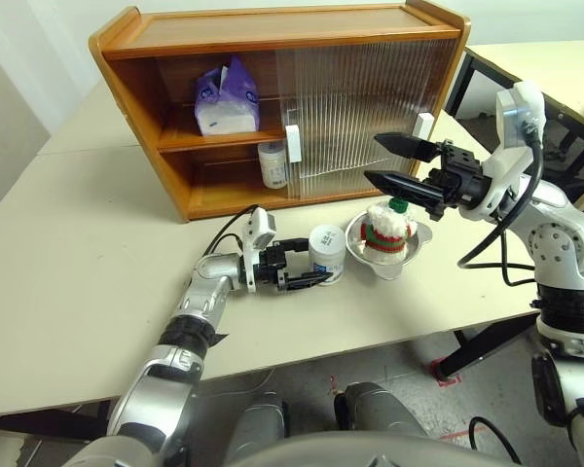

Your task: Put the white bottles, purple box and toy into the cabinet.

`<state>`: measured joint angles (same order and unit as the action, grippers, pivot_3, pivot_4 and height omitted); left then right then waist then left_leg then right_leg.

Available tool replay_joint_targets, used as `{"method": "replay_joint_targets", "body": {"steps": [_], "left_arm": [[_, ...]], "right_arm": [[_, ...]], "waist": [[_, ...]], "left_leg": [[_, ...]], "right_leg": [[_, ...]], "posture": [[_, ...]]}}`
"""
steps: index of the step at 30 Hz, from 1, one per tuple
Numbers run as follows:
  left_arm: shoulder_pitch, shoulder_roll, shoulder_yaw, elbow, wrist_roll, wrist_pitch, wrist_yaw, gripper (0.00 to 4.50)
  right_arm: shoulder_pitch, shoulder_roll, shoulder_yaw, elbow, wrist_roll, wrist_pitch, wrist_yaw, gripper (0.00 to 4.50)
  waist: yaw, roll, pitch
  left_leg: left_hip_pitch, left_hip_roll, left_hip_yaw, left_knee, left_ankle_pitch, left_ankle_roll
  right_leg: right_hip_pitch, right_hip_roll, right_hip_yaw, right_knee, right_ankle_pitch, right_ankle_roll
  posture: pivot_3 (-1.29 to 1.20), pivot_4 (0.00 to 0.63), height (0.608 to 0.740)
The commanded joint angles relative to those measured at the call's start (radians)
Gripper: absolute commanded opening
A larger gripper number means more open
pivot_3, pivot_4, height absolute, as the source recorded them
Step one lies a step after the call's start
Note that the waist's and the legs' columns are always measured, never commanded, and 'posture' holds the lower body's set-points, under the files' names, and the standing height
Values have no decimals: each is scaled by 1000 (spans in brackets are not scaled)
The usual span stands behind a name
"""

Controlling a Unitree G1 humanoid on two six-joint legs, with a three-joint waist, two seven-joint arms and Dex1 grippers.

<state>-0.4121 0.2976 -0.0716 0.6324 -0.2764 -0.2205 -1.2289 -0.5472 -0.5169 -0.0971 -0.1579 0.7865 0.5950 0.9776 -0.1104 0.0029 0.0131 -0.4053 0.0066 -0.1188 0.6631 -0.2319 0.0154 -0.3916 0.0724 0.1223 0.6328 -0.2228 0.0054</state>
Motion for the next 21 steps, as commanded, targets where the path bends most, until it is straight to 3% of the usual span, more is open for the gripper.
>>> {"method": "replay_joint_targets", "body": {"steps": [1, 11, 21], "left_arm": [[-11, 16, 91, -19, -34, 8, 108, 3063], [-95, 40, 256, 73, -20, -18, 435, 3063], [-198, 45, 292, 226, 19, -48, 638, 3063]], "right_arm": [[-9, 2, 0, -2, -4, -9, 6, 4500], [-19, 13, 7, 12, -11, -16, 13, 4500], [-12, 15, 1, 6, -12, -17, 10, 4500]], "waist": [[0, 0, 0], [5, 0, 0], [6, 0, 0]], "left_leg": [[0, 0, 0, 0, 0, 0], [0, -1, 1, 0, 1, 0], [1, -2, 1, 1, 2, 1]], "right_leg": [[0, 0, 0, 0, 0, 0], [1, 0, 0, 0, 0, 0], [1, 0, 1, 0, 2, 3]], "posture": [[-166, 6, 740], [-155, 3, 740], [-161, 1, 740]]}}
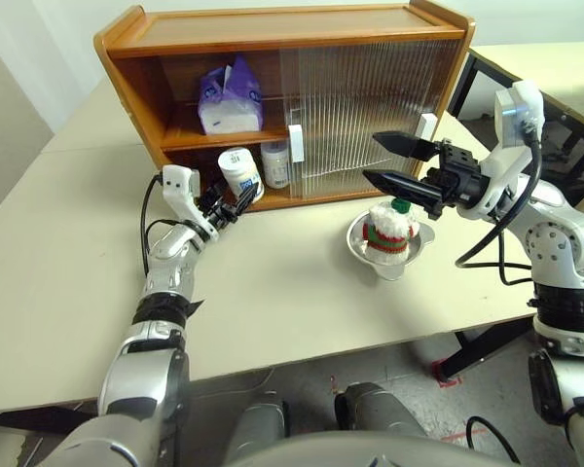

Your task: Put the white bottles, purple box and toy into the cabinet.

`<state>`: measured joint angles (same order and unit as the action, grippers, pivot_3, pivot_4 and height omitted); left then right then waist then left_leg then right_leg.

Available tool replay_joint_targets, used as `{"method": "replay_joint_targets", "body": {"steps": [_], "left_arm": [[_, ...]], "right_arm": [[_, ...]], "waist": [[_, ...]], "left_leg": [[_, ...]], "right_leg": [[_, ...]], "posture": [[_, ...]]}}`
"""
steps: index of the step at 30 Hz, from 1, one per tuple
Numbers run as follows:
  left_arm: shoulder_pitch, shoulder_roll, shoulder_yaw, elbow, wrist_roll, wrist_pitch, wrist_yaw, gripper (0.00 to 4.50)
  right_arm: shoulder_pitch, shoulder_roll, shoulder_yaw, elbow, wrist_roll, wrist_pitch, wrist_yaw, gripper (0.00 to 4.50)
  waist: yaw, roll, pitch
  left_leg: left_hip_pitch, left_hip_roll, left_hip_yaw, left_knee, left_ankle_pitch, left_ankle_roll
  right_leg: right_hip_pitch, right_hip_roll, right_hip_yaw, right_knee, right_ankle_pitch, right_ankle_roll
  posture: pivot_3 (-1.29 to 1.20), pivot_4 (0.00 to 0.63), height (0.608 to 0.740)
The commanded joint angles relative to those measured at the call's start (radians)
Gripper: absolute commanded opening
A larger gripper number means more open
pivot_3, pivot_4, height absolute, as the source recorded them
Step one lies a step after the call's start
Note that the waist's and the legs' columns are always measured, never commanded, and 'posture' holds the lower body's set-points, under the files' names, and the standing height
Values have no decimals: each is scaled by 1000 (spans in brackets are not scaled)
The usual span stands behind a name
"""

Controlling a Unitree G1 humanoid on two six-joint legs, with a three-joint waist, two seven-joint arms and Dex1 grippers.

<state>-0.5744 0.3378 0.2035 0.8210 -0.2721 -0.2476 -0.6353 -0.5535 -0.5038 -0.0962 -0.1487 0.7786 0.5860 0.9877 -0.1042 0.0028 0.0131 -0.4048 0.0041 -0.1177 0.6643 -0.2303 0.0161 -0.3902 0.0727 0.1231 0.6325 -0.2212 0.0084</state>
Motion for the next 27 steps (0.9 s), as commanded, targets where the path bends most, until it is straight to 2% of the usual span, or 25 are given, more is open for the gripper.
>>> {"method": "replay_joint_targets", "body": {"steps": [1, 13, 16, 25, 27], "left_arm": [[-46, 6, 16, 58, 23, -22, 66, 3063], [-186, -21, 31, 296, 88, -57, 361, 3063], [-222, -37, 33, 349, 105, -67, 438, 3063], [-277, -59, 16, 445, 159, -55, 542, 3063], [-281, -57, 7, 453, 175, -56, 547, 3811]], "right_arm": [[-6, 2, 0, -4, -5, -9, -1, 4500], [-7, 0, -3, -3, -7, -12, -1, 4500], [-10, 2, -1, -3, -7, -11, -2, 4500], [-10, -2, -2, -4, -6, -8, 0, 4500], [-9, -4, -3, -6, -5, -7, 1, 4500]], "waist": [[-1, 0, 0], [-2, 0, 0], [-2, 0, 0], [-6, -1, 1], [-6, -1, 1]], "left_leg": [[0, 0, 0, 0, 0, 0], [2, -4, 3, 3, 3, 2], [2, -13, 2, 4, 3, 2], [3, -16, 1, 4, 3, 2], [4, -17, 2, 4, 3, 2]], "right_leg": [[0, 0, 0, 0, 0, 0], [4, 1, 0, -1, 2, 4], [5, 1, 0, -1, 2, 4], [5, 0, 0, -1, 2, 7], [6, 0, -1, -1, 2, 9]], "posture": [[-170, 0, 740], [-172, 0, 740], [-172, 0, 740], [-175, 0, 740], [-175, 0, 740]]}}
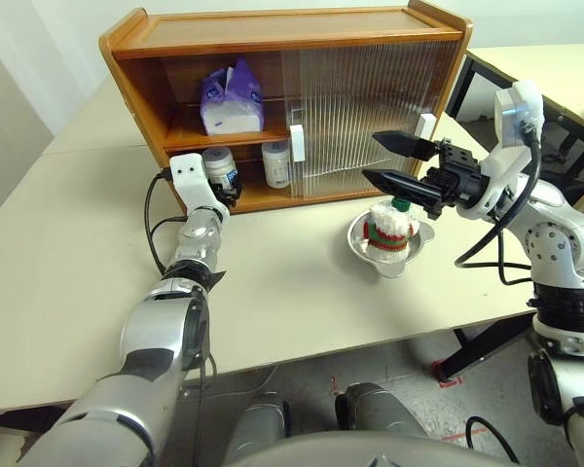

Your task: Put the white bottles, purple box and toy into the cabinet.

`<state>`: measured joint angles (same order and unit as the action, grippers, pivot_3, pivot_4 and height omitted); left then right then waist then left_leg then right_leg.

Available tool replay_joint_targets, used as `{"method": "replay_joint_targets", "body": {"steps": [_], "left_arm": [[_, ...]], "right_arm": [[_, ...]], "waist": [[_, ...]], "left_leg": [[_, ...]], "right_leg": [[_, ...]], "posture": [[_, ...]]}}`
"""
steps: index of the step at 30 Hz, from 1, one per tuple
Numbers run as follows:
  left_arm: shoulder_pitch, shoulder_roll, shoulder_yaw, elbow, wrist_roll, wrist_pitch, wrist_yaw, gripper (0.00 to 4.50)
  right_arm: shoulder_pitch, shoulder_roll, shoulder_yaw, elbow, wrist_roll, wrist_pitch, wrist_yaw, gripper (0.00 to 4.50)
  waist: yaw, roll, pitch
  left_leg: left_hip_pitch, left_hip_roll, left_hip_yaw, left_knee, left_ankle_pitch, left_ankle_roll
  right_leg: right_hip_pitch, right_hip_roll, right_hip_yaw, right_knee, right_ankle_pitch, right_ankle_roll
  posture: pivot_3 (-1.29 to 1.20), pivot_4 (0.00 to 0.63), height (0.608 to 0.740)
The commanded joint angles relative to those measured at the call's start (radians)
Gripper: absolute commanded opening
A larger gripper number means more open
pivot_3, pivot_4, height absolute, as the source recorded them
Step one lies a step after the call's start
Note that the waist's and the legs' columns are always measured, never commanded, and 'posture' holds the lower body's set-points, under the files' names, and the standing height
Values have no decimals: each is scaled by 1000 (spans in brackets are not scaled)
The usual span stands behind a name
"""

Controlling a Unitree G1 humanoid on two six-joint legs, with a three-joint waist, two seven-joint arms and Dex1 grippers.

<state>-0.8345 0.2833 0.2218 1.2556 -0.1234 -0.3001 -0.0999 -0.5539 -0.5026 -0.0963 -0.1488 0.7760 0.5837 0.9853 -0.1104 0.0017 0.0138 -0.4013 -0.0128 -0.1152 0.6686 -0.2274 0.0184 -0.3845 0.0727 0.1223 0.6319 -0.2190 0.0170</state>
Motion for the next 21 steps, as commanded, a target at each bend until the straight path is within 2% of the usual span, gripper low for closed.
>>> {"method": "replay_joint_targets", "body": {"steps": [1, 2, 3, 14, 21], "left_arm": [[-22, -2, -13, 20, 32, -5, 15, 4160], [-23, -1, -13, 21, 36, -7, 18, 4445], [-23, -1, -11, 21, 37, -10, 15, 4480], [31, -31, 14, -26, 1, -67, -83, 4480], [232, -78, -2, -279, -49, -47, -209, 4480]], "right_arm": [[-8, -6, -3, -6, -3, -4, 3, 4500], [-8, -6, -3, -6, -3, -4, 4, 4500], [-8, -7, -3, -6, -3, -4, 4, 4500], [-18, -5, 2, 4, -6, -7, 12, 4500], [-23, -2, 5, 11, -6, -7, 21, 4500]], "waist": [[0, 0, 0], [0, 0, 0], [0, 0, 0], [-1, 0, 0], [0, 0, 0]], "left_leg": [[0, 0, 1, 0, 0, 0], [0, -1, 2, 1, 0, 0], [1, -1, 4, 1, 0, 0], [3, -1, 10, 2, 0, 0], [3, -2, 15, 2, 0, 0]], "right_leg": [[0, 0, 0, 0, 0, 0], [1, 0, -1, 0, 0, 1], [1, 0, 0, 0, 0, 2], [3, -1, 2, 0, 0, 2], [3, -1, 1, 0, 0, 2]], "posture": [[-175, 0, 740], [-175, 0, 740], [-175, 0, 740], [-159, 0, 740], [-143, 0, 740]]}}
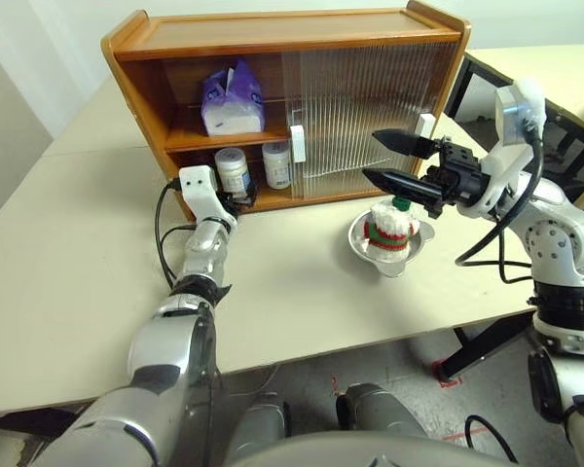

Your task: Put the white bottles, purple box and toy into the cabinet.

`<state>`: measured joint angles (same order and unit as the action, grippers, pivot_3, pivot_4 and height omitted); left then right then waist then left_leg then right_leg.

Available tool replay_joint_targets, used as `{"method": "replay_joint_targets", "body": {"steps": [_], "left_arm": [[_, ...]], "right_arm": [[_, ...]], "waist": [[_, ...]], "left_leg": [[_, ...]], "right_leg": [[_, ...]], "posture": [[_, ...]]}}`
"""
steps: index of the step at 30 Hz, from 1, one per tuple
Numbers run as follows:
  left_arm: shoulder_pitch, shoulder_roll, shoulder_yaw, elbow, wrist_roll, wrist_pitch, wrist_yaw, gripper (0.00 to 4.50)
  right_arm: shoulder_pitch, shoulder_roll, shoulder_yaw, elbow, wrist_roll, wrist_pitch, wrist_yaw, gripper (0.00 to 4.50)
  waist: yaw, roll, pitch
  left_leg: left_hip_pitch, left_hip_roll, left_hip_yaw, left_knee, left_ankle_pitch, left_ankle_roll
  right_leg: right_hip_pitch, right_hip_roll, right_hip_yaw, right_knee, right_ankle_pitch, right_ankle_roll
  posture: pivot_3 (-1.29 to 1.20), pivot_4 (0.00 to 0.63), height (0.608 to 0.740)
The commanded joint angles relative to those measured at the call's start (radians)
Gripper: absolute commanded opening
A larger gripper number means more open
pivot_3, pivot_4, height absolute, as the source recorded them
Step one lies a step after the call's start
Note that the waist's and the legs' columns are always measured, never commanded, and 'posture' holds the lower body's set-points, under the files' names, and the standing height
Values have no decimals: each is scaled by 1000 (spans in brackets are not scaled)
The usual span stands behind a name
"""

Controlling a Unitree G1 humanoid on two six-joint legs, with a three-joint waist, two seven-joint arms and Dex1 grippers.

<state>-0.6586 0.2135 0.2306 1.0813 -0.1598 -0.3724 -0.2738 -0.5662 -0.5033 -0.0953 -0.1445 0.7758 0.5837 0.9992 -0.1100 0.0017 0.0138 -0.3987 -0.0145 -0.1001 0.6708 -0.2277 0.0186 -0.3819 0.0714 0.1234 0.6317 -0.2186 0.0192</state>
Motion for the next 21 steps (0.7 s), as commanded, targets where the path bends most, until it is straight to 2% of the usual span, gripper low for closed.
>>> {"method": "replay_joint_targets", "body": {"steps": [1, 7, 10, 13, 17, 20, 21], "left_arm": [[85, -11, -15, -156, -18, 43, -41, 4480], [197, -8, -34, -413, -56, 181, -92, 4480], [237, -4, -77, -565, -98, 274, -201, 4480], [253, -13, -141, -706, -135, 370, -290, 4480], [238, -27, -197, -805, -157, 451, -338, 4480], [193, -59, -237, -838, -155, 488, -341, 3877], [179, -69, -247, -837, -152, 491, -340, 3541]], "right_arm": [[-12, 0, 5, 9, -7, -7, 9, 4500], [-18, 5, 9, 19, -12, -11, 16, 4500], [-22, 6, 10, 26, -14, -14, 19, 4500], [-21, 9, 11, 27, -18, -18, 20, 4500], [-21, 11, 10, 27, -19, -21, 18, 4500], [-11, 9, 7, 18, -17, -23, 14, 4500], [-8, 8, 6, 16, -16, -23, 13, 4500]], "waist": [[0, 0, 0], [7, 0, 0], [8, 0, 0], [16, 0, 0], [20, 0, 0], [20, 0, 0], [22, 0, 0]], "left_leg": [[0, 0, 1, 0, 0, 0], [1, 0, 2, 1, 0, 0], [2, 0, 2, 1, 0, 0], [1, 1, -1, 1, 0, -1], [1, 2, -7, 1, -1, -1], [0, 8, -7, 1, -1, -1], [0, 9, -8, 1, -1, -1]], "right_leg": [[0, 0, 0, 0, 0, 0], [1, 0, -1, 0, 0, 0], [2, 0, -1, 0, 0, -1], [2, -1, 0, 0, 0, -2], [0, -2, 3, 0, 0, -3], [0, -3, 6, 0, 1, -4], [0, -3, 7, 0, 1, -4]], "posture": [[-139, 0, 740], [-133, 0, 740], [-132, 0, 740], [-134, 0, 740], [-141, 0, 740], [-141, 0, 740], [-141, 0, 740]]}}
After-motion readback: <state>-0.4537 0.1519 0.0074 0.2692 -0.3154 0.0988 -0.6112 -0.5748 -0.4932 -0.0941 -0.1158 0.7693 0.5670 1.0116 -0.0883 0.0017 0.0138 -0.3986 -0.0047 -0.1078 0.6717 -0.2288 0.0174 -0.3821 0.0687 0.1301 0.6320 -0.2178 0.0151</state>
